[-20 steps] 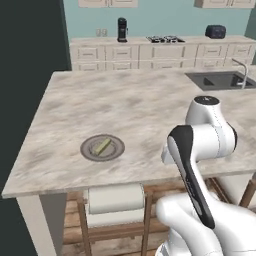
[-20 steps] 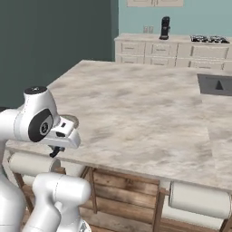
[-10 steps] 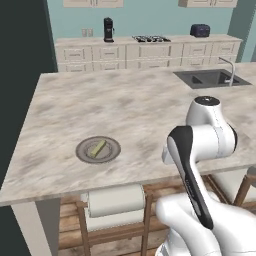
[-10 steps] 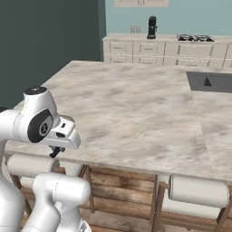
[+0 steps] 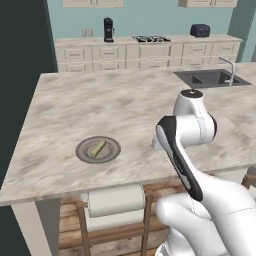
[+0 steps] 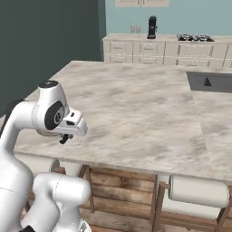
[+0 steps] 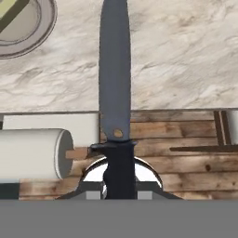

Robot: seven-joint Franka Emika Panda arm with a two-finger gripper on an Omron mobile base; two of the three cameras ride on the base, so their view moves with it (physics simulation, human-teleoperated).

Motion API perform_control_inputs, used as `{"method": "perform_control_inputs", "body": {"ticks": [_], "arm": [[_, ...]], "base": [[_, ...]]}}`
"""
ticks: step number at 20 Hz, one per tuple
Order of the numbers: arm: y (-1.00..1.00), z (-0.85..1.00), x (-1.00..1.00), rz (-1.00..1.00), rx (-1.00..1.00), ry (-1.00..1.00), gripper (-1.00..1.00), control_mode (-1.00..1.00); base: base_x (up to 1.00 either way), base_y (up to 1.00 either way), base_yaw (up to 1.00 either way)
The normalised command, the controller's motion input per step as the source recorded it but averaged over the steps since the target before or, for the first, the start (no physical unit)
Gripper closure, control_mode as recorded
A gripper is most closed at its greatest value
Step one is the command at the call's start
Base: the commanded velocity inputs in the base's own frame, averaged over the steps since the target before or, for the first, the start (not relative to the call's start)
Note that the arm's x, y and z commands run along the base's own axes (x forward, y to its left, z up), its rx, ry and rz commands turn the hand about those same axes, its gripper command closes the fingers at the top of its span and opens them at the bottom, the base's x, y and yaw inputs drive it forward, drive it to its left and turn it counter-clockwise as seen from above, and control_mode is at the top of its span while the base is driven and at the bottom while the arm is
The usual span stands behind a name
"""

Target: Retrieve the butter from the fridge and place it on a plate on the dining table. Then retrieve the butter knife by the fridge and place it near the plate.

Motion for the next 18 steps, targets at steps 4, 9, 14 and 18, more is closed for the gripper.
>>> {"method": "perform_control_inputs", "body": {"ticks": [4, 9, 14, 18], "arm": [[0.31, 0.00, 0.91, -0.01, 0.00, 0.05, 1.00, -1.00], [0.00, -0.11, 0.45, 0.00, 0.00, 0.00, 1.00, -1.00], [0.00, -0.51, 1.00, 0.00, 0.02, -0.06, 1.00, -1.00], [0.00, -0.58, 0.98, 0.00, 0.00, -0.17, 1.00, -1.00]], "base": [[0.00, 0.00, 0.00], [0.00, 0.00, 0.00], [0.00, 0.00, 0.00], [0.00, 0.00, 0.00]]}}
